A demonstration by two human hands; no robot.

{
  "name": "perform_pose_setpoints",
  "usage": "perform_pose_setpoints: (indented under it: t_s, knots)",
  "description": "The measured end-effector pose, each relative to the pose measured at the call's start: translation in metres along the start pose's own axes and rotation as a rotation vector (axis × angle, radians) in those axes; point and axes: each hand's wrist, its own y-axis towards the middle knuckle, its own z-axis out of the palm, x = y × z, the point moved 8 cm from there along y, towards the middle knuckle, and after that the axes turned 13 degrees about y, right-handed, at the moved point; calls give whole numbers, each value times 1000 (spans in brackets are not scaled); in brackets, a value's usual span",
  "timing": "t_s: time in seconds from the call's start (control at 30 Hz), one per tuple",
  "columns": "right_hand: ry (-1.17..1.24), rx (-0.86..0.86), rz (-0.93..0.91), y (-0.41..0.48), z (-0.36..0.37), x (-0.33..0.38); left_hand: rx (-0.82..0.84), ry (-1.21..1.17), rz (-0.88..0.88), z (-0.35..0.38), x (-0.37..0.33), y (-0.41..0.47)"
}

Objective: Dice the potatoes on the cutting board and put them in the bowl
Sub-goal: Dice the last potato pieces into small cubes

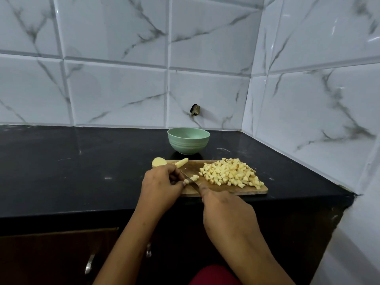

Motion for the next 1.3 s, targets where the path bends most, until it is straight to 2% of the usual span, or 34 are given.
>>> perform_pose_setpoints:
  t_s: [0.2,0.3,0.43,0.73,1.0,1.2,1.3]
  knots:
    - [45,-65,8,2,-12,0,17,-70,-3,-1,3,-4]
    - [65,-4,-13,-6,-9,4,-18,-94,-19,-4,6,-6]
    - [-2,87,30,-3,4,8,-28,18,-60,-6,8,-8]
    - [62,-21,-10,-3,-11,7,2,29,-98,-3,14,-9]
    - [3,110,9,-1,9,13,-47,55,-110,-1,15,-6]
    - [73,51,-6,5,1,5,-72,76,-86,-2,9,-8]
    - [110,15,53,6,-7,-12,-39,97,-41,1,4,-1]
